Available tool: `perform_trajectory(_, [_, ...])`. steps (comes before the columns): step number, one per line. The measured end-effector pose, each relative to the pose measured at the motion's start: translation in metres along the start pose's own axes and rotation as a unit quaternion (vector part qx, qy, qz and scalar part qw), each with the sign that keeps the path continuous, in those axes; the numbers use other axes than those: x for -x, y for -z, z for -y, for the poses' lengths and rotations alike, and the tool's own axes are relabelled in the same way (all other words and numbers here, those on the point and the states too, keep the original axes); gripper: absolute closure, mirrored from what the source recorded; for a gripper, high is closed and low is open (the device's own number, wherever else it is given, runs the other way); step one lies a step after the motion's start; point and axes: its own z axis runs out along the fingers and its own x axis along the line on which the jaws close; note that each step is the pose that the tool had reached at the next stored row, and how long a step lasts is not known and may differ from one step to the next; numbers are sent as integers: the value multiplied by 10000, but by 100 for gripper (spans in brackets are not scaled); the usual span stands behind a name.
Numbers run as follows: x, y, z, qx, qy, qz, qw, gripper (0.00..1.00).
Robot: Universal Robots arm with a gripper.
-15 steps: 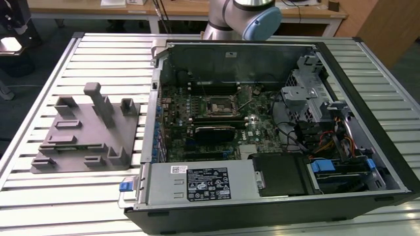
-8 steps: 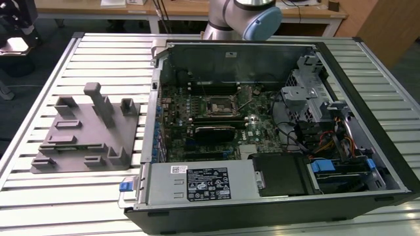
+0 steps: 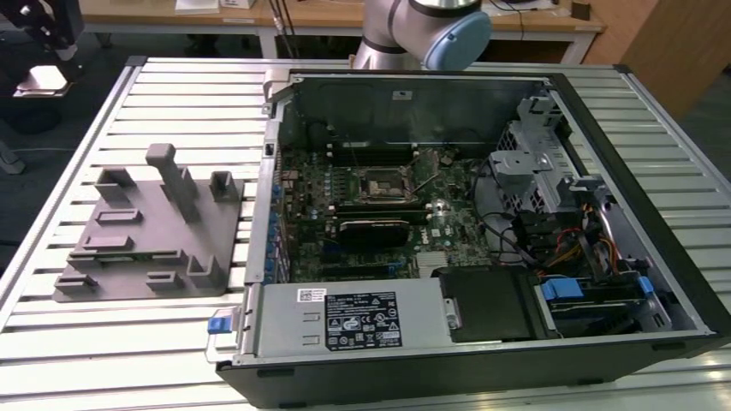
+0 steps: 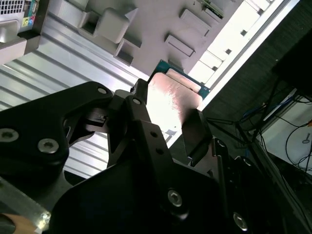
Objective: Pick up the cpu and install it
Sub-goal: 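Pick up the cpu and move it towards the insertion slot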
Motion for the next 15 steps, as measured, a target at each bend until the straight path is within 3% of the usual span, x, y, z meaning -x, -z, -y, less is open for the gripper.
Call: perform_trajectory(15, [260,-1,6,0,0,0,10000,47])
